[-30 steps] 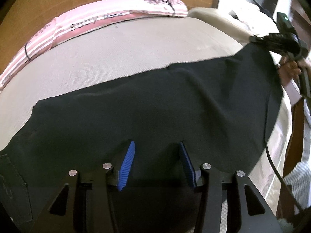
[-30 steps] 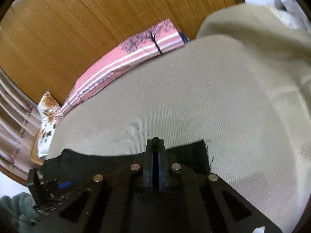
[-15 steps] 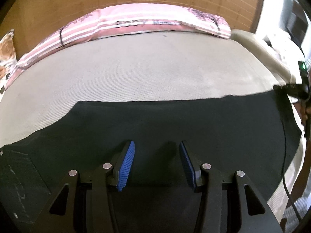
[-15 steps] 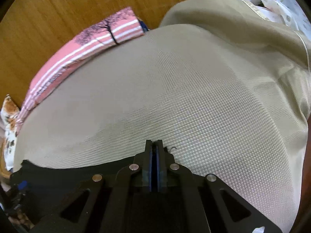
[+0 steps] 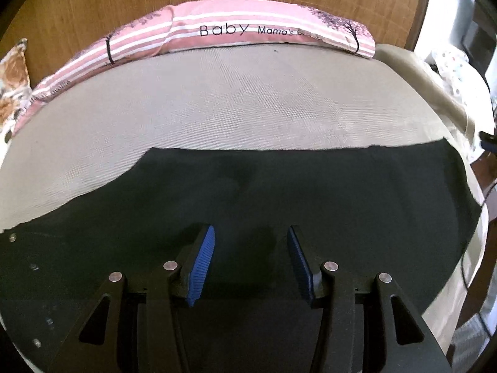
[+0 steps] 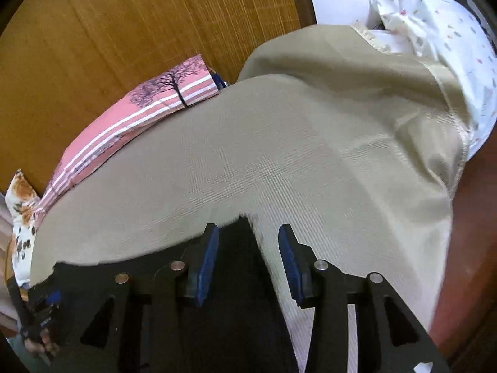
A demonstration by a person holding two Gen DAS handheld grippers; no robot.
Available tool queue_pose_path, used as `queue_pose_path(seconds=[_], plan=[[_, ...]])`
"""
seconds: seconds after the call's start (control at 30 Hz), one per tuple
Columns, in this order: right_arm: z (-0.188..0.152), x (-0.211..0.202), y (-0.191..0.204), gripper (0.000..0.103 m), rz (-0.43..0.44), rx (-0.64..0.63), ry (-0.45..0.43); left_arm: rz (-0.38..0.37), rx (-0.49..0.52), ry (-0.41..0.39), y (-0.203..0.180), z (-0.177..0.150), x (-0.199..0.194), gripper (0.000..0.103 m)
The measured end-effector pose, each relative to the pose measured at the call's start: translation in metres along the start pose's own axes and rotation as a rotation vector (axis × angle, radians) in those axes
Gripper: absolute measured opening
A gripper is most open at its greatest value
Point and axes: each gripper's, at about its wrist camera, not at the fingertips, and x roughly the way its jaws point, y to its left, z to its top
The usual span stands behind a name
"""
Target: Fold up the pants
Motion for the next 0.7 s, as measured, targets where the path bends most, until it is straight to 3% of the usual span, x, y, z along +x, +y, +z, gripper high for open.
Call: queue_pose_path(seconds=[0.2, 0.4, 0.5, 0.6, 0.7], plan=[[-0.062, -0.005, 0.021, 0.039, 0.019, -0.023, 0.088, 0.029, 0.043, 0.011, 0.013, -0.030, -0.018, 0.051], [-0.113, 0.029, 0.024, 0.037, -0.017, 0.015, 0.188, 0.093, -0.031, 0.041, 0.049, -0.057, -0.019, 0.052], [-0.111, 0.025, 0.018, 0.030, -0.026, 0.051, 0.178, 0.087, -0.071, 0.014, 0.067, -0.066, -0.025, 0.052], [-0.100, 0.018, 0.027, 0.034, -0.075, 0.030, 0.171, 0.067, -0.093, 0.008, 0.074, -0.070, -0.029, 0.052], [-0.087, 0.015, 0.058, 0.034, -0.016, -0.032, 0.161, 0.075, -0.107, -0.016, 0.074, -0.069, -0.036, 0.052]])
